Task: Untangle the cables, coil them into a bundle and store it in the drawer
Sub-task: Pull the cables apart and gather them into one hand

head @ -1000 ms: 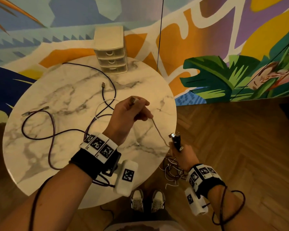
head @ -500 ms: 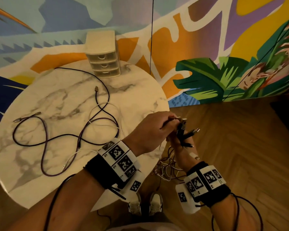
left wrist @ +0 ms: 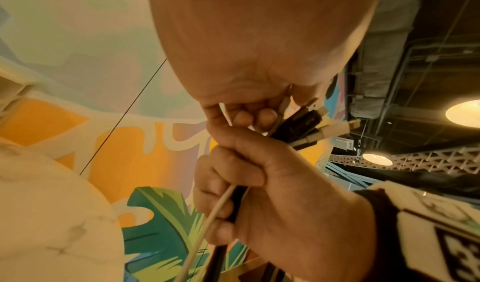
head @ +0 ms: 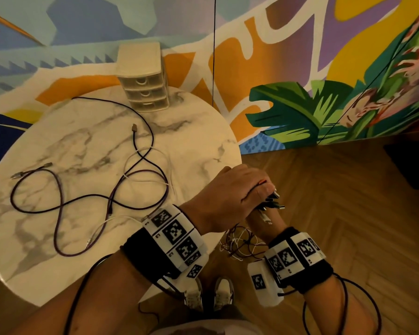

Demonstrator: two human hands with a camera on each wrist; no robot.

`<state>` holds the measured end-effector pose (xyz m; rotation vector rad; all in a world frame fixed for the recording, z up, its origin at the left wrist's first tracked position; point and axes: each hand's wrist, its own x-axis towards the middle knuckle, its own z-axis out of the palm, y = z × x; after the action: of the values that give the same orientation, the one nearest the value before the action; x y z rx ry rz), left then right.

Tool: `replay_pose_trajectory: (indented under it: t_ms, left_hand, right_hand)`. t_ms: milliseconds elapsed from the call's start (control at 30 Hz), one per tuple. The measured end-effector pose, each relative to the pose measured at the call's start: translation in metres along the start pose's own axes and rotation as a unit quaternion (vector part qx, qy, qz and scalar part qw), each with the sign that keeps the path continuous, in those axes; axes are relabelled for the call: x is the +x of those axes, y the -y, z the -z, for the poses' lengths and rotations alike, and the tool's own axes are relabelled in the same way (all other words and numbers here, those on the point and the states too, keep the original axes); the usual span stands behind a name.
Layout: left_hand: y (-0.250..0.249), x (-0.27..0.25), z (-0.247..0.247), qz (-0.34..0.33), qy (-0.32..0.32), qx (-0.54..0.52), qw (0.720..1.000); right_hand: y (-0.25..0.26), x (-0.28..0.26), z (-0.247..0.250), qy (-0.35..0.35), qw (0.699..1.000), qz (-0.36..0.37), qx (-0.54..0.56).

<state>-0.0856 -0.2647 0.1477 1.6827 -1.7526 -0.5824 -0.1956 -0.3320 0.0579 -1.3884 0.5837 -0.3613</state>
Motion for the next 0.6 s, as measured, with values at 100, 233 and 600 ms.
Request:
replay_pose_trajectory:
  t_ms: [100, 233, 600]
  left_hand:
    - [0.003, -0.004, -0.001, -0.031, -0.034, 0.027, 0.999]
    - [0.026, -0.012, -0.016, 0.062, -0.121, -0.07, 0.988]
    - [-0.008, 0.033, -0.015, 0.26, -0.092, -0.584, 0.764]
  right_hand:
    - [0.008, 0.005, -0.001, -0.068, 0.988, -0.032, -0.138]
    - [0.042, 0.01, 0.006, -0.224, 0.958, 0.137, -0.114]
    - [0.073, 0.007, 0.026, 0.094, 0.995, 0.011, -0.017]
